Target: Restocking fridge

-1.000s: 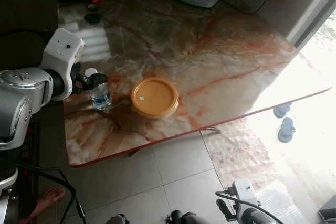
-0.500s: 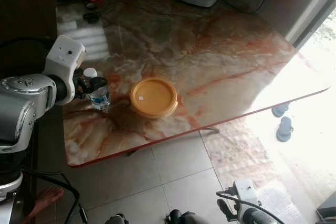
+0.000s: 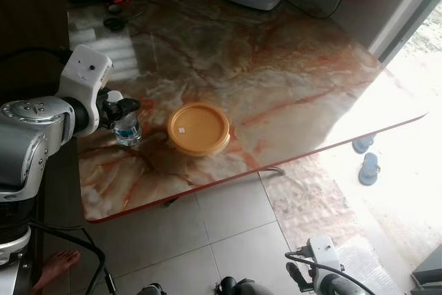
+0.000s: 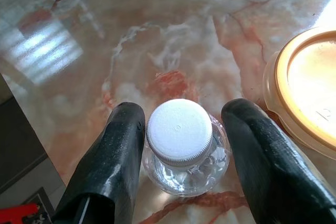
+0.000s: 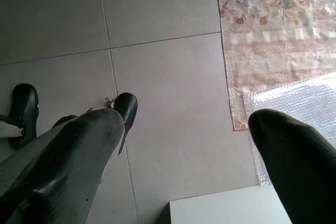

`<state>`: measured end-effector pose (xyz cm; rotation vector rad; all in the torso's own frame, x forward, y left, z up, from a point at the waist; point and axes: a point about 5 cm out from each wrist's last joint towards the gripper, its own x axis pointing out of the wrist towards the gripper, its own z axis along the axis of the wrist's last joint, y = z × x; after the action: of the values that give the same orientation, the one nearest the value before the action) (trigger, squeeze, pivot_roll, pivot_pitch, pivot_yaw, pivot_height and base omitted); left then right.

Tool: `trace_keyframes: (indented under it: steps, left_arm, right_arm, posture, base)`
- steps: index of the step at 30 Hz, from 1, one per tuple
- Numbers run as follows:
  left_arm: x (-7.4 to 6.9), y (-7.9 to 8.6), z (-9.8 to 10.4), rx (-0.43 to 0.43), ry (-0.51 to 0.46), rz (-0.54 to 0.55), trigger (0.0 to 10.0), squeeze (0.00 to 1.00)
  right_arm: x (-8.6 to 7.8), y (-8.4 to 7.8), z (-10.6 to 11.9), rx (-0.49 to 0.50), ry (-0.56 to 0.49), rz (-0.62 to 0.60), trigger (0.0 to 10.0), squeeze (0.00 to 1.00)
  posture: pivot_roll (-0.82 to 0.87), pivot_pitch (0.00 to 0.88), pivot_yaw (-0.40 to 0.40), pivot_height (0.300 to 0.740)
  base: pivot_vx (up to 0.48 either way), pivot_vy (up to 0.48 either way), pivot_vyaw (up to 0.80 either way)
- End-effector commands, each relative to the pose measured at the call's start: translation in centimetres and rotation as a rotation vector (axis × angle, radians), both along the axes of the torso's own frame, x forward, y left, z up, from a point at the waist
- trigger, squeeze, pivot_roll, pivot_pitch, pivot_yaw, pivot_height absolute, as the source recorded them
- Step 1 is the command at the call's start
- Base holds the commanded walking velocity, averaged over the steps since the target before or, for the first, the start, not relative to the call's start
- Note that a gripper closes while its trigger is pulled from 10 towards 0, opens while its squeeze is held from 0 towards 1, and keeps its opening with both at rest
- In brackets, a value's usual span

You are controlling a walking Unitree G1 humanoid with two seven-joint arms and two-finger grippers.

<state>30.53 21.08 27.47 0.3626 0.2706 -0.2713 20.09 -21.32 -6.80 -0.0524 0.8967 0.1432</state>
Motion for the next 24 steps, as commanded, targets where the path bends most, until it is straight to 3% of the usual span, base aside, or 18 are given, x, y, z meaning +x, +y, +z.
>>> trace_keyframes:
  steps: [1,3,4,5,7,8,24]
  left_arm:
    - [-0.01,0.16,0.0,-0.011,0.0,0.011,9.9,0.0]
    - [0.0,0.19,0.04,-0.014,-0.002,0.015,9.9,0.0]
    - [0.04,0.28,0.12,-0.01,-0.006,0.02,6.9,0.0]
    - [0.05,0.35,0.15,-0.005,-0.008,0.022,4.5,0.0]
    - [0.07,0.44,0.19,-0.003,-0.009,0.025,2.5,0.0]
    - [0.08,0.49,0.2,-0.002,-0.01,0.027,0.0,0.0]
    - [0.05,0.48,0.08,-0.01,-0.009,0.034,0.0,0.0]
  right_arm:
    - [-0.73,-0.6,-0.29,-0.014,0.03,-0.005,10.0,0.0]
    - [-0.73,-0.6,-0.29,-0.014,0.031,-0.004,10.0,0.0]
    - [-0.73,-0.6,-0.29,-0.013,0.031,-0.003,10.0,0.0]
    - [-0.73,-0.6,-0.29,-0.013,0.031,-0.002,10.0,0.0]
    - [-0.72,-0.6,-0.29,-0.012,0.031,-0.002,10.0,0.0]
    - [-0.71,-0.58,-0.28,-0.012,0.031,-0.001,10.0,0.0]
    - [-0.67,-0.55,-0.27,-0.011,0.032,0.002,10.0,0.0]
  posture:
    - [0.07,0.187,-0.144,0.74]
    - [0.07,0.187,-0.144,0.74]
    - [0.07,0.189,-0.145,0.74]
    - [0.07,0.189,-0.145,0.74]
    - [0.07,0.189,-0.145,0.74]
    - [0.07,0.19,-0.144,0.74]
    - [0.07,0.191,-0.145,0.74]
  base:
    - [0.0,0.0,0.0]
    - [0.0,0.0,0.0]
    - [0.0,0.0,0.0]
    - [0.0,0.0,0.0]
    - [0.0,0.0,0.0]
    - [0.0,0.0,0.0]
    - [0.0,0.0,0.0]
